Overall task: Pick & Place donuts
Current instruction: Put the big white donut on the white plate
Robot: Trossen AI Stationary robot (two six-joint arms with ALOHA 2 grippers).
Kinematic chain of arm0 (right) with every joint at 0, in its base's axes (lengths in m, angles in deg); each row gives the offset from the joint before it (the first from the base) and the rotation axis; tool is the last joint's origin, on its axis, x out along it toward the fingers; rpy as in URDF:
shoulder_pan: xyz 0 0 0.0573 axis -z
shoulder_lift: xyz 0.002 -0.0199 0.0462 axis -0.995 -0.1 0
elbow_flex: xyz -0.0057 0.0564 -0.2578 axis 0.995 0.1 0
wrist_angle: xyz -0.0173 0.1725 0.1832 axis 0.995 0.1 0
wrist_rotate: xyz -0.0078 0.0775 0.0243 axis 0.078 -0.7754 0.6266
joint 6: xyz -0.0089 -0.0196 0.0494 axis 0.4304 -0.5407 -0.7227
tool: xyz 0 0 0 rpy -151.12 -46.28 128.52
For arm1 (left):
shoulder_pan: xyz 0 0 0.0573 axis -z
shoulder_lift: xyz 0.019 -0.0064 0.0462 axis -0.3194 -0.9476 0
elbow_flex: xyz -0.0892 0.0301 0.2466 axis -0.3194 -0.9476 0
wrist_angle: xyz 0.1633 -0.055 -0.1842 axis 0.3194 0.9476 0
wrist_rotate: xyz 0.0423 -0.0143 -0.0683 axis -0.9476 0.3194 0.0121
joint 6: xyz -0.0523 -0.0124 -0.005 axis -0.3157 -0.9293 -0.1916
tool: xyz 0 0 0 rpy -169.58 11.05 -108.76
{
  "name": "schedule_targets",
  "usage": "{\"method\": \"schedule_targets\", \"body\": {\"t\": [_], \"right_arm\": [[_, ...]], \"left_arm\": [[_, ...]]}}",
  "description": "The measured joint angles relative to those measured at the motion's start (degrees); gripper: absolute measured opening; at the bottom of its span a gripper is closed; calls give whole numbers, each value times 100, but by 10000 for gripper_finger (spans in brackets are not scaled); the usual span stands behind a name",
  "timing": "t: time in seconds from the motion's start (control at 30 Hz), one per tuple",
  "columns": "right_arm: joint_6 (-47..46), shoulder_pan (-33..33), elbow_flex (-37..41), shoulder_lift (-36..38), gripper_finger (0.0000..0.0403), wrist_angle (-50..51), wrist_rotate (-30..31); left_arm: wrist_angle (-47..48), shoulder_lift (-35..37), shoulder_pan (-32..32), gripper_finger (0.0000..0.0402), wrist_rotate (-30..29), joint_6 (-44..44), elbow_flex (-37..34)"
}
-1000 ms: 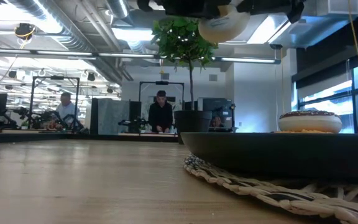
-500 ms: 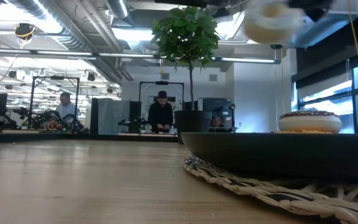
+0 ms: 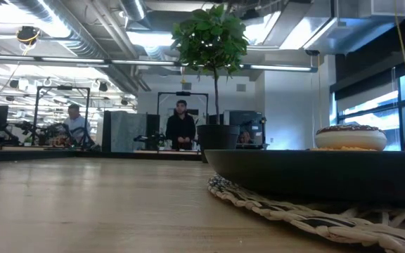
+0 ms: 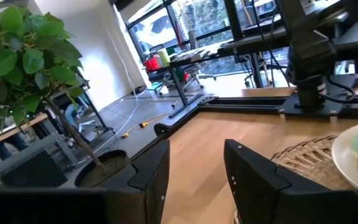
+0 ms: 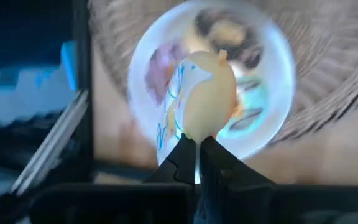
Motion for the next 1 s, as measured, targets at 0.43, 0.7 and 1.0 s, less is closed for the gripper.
{"method": "schedule_targets", "body": {"t": [0.43,0.7,1.0], "right_arm": [[-973,-1398,80,-240,8,231,72],[-334,-1744,414,-320,14,-1194,28],[888,-2177,418,-316,14,-735,485]], "left_arm": [[2,0,-318,146,155,-375,0],[34,0,-517,146,164,-505,0],[28,0,-618,144,168,-510,0]]}}
